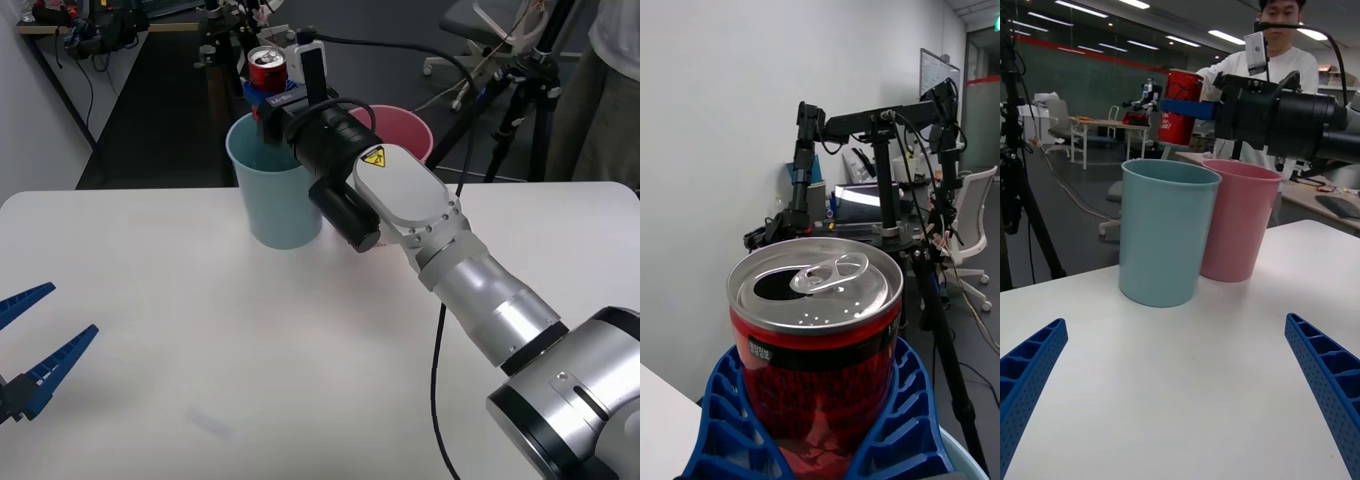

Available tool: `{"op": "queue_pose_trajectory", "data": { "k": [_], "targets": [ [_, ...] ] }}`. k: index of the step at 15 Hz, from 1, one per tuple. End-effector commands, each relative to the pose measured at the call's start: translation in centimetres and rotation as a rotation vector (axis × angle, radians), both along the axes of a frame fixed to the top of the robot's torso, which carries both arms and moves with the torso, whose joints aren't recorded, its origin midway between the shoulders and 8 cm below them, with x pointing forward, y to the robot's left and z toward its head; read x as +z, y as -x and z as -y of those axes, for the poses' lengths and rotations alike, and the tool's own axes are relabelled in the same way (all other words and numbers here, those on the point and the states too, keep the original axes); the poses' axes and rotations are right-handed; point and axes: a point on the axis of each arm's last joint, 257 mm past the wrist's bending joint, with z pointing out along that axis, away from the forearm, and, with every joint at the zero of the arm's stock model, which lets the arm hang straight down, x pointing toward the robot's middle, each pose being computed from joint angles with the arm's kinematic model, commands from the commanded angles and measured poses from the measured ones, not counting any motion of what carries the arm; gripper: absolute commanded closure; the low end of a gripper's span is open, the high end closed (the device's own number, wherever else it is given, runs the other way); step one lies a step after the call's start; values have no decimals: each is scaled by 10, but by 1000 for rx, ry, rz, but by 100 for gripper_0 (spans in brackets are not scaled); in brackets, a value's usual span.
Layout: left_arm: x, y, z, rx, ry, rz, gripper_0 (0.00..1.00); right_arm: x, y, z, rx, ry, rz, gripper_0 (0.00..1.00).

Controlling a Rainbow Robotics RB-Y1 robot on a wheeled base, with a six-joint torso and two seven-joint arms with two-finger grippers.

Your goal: Grasp the object on the table and drop it into the matching bin: aluminum can to the light blue bin, PET bottle to the pink bin.

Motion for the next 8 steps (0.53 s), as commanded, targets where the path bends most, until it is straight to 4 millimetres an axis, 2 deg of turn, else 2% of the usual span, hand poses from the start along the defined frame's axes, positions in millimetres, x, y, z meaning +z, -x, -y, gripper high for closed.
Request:
{"op": "queue_pose_trajectory", "data": {
  "k": [1,7,8],
  "targets": [
    [0,0,0,0,0,0,0,0,0,0,-2,10,7,100],
    [0,0,0,0,0,0,0,-1,-1,1,-7,20,13,99],
    [0,0,0,0,0,0,0,-1,-1,1,-7,18,12,29]
  ]
}}
